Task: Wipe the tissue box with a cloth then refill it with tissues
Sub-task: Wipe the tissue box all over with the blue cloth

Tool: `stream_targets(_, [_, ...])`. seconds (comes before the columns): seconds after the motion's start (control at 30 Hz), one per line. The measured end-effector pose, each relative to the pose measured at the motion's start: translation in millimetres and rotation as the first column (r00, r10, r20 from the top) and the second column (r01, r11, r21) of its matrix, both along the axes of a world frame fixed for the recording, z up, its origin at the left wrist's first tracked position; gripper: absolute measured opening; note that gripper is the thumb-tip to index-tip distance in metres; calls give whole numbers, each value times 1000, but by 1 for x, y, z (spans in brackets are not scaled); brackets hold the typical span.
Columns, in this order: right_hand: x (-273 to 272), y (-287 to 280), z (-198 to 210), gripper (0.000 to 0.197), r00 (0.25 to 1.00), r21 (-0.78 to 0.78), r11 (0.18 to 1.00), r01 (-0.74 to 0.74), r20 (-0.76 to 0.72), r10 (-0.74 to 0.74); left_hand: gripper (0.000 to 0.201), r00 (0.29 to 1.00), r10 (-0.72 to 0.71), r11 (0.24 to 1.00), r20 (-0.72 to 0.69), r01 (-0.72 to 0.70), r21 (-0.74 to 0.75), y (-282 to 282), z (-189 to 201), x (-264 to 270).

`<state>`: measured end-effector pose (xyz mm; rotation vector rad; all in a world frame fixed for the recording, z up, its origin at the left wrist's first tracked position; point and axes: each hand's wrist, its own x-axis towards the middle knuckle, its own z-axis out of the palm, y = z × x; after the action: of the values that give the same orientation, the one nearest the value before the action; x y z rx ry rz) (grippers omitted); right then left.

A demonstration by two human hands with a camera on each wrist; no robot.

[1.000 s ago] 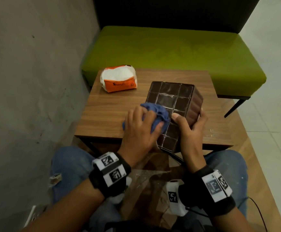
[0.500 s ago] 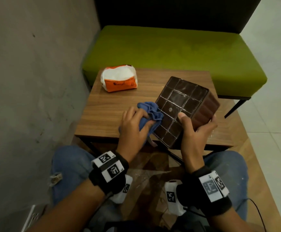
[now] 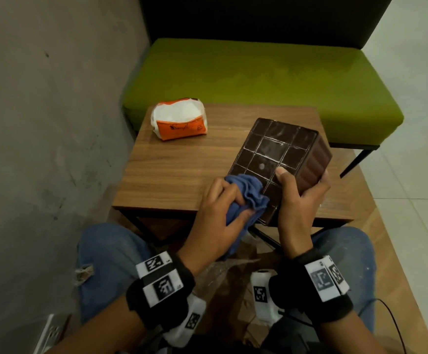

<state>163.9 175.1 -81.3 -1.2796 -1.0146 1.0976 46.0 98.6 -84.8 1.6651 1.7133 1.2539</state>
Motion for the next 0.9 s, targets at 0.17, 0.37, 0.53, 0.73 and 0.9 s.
stream_targets(0.17, [-6,-6,-1,99,999,14,1000,-22,35,21,20,992,126,991,17,-126,37,16,15,1])
stream_targets(0.37, [4,2,6,92,1000,36,999,-2,19,1,18,995,31,999,93,-29,-29,3,15,9])
stream_targets(0.53, [-2,-11,3,94,996,58,997,-58,67,54,19,987,140,989,82,-143,29,18,27,2])
stream_targets(0.73, [1,-11,3,85,1000,41,999,-24,20,23,21,992,127,991,25,-129,48,29,29,1])
stream_targets(0.9, [0,-9,1,86,998,58,998,-38,44,36,21,986,155,987,64,-157,34,24,26,6])
